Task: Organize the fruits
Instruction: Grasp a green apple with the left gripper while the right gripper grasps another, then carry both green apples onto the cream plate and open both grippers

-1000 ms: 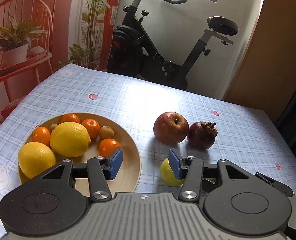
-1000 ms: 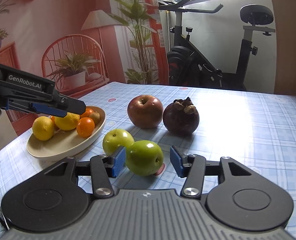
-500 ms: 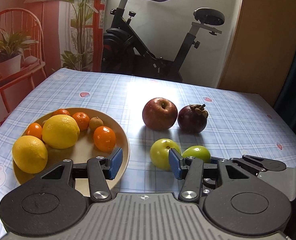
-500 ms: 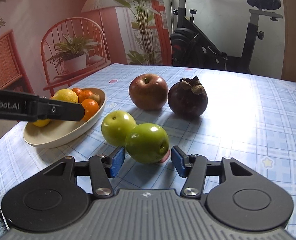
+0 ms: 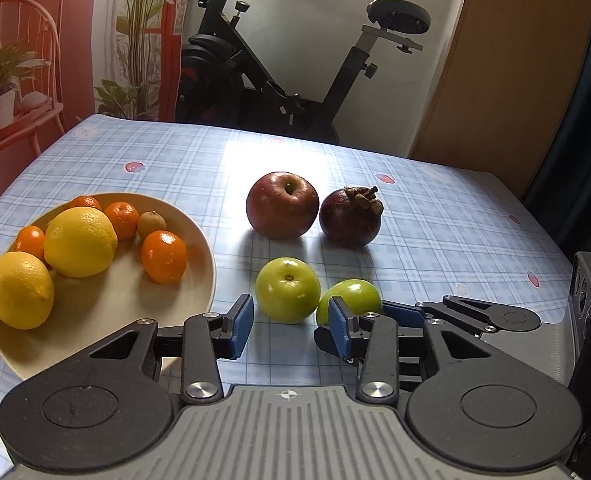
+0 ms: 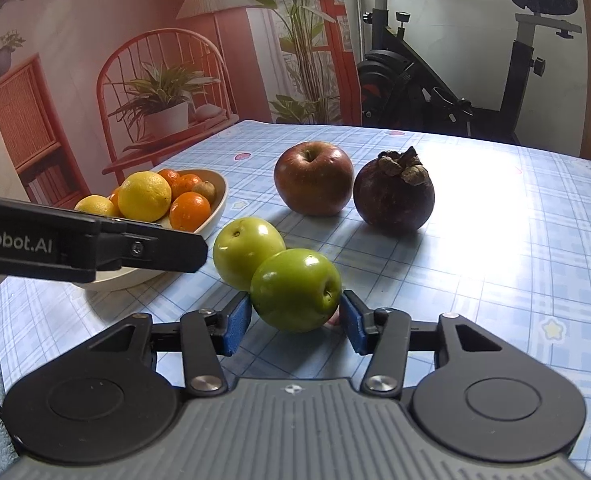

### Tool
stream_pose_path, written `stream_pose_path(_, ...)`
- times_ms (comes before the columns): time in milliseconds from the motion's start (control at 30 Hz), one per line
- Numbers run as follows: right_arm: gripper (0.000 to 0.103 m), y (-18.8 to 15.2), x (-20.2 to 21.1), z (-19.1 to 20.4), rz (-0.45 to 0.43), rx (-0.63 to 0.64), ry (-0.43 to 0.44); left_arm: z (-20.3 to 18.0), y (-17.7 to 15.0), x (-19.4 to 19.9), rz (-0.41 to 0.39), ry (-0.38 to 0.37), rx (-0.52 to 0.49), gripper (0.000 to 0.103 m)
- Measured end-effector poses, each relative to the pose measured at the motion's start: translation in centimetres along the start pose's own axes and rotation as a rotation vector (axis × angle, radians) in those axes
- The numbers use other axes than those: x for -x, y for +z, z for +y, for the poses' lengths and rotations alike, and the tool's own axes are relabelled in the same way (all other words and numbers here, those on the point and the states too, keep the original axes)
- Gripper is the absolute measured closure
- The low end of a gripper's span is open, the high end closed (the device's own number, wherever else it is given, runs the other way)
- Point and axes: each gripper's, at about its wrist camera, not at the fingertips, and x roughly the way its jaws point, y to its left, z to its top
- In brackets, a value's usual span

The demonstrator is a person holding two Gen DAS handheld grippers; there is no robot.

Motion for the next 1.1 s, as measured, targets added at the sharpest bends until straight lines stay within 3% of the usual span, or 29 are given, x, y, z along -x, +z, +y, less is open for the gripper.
stream_pose_path(67,0.051,-0.1,0.1,0.5,0.001,0.03,0.006,0.1,0.1,-0.2,0.015,-0.008,0.015,0.066)
stream_pose_path(200,0.051,-0.3,0.2,1.6,0.0,0.098,0.022,-0.1,0.3,-0.4,0.034,-0.05,0.043,0.067)
stream_pose_path(367,0.051,-0.4,-0.2,2.1,0.017,0.137,0.057,-1.2,0.1,-0.7,0.046,-0.088,0.008,0.067)
stream_pose_path(867,0.052,-0.2,-0.3,0.8,0.029,0.08,0.11,-0.5,-0.5,-2.1,0.083,-0.112,0.069,0.066)
stream_pose_path(1100,0.052,-0.7,0.7,1.4,-0.01,0.094,0.078,-0.2,-0.4,-1.6,0.076,-0.148,0.09,0.066)
